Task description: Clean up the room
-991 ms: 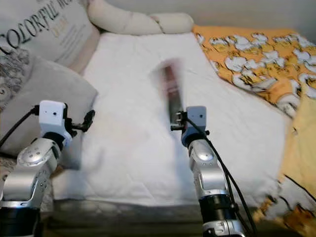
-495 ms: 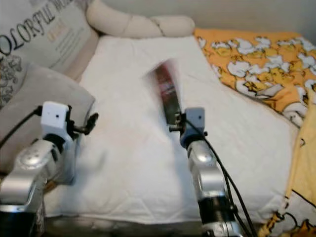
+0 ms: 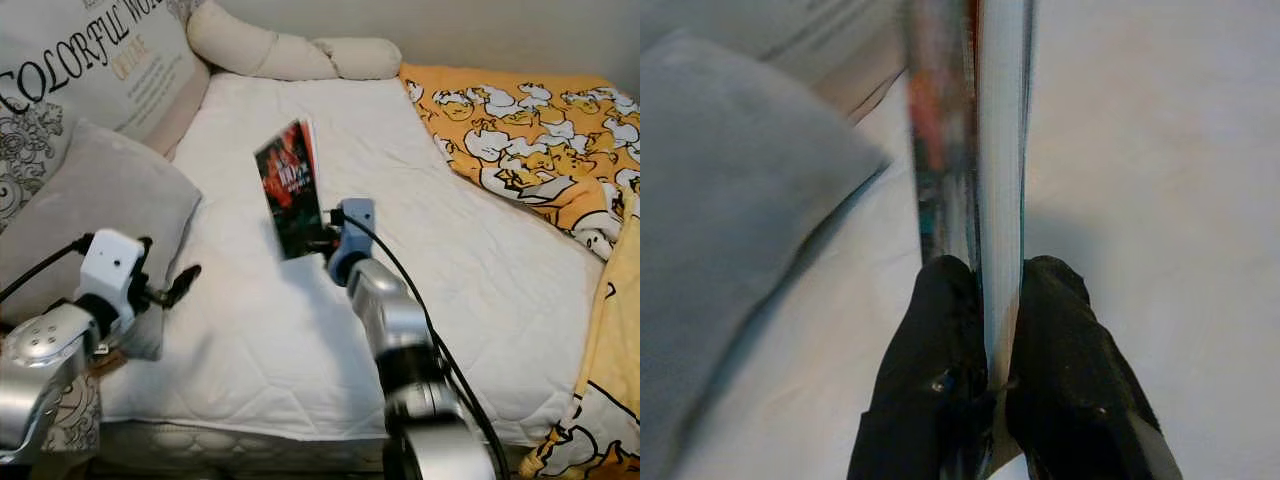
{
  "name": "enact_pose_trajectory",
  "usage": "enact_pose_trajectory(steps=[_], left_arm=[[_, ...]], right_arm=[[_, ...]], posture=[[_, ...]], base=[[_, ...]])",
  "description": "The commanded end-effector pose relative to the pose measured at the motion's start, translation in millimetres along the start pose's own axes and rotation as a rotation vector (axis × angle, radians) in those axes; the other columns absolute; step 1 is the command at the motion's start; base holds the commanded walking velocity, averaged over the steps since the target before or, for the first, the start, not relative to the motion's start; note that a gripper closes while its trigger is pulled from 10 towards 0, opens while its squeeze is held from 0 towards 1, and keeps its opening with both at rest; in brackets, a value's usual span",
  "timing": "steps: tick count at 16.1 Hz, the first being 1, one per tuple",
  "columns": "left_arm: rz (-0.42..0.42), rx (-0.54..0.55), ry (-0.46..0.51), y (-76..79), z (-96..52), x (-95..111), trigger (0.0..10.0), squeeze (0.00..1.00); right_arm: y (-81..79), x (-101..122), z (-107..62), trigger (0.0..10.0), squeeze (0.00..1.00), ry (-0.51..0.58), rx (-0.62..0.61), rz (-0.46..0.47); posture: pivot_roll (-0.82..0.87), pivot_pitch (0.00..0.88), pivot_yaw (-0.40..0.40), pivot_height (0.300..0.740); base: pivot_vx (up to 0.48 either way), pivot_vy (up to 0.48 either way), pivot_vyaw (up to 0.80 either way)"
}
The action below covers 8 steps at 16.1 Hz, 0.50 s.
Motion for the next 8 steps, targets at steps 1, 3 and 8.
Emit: enact_pose_trajectory(steps=[1,3,8], left_arm=[[0.012,-0.029,0.015,3.2,-1.9,5.9,10.0,0.0],[0.022,-0.084,-0.012,7.0,-10.8,3.0,10.0,0.0],[0.067,-0.328,-0.109,30.4,-54.3,-7.6,10.0,0.0]], right_arm=[[-4.3,6.6,2.1,10.0,0.0,0.003,0.038,0.043],[-13.4,3.8,11.9,10.0,0.0,-0.057,0.093,0.143],[-21.2,-28.2,17.5,10.0,0.0,-0.227,0.142,0.311]], posture=[[0.05,0.0,-0.038,0.74],[0.06,0.0,-0.034,0.74],[0.15,0.0,-0.055,0.74]], base=[[0.0,0.0,0.0],[0.0,0.0,0.0],[0.0,0.0,0.0]])
Point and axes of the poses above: a point about 5 cm out from each wrist's last joint towards the gripper, its own z axis pointing out of the wrist towards the gripper, its own x axis along the axis of the wrist's last joint, y = z × x, the point moved 5 cm from there along z, pointing out of the wrist towards the gripper, and after that the axes turned 10 degrees about z, right-handed, at the moved point
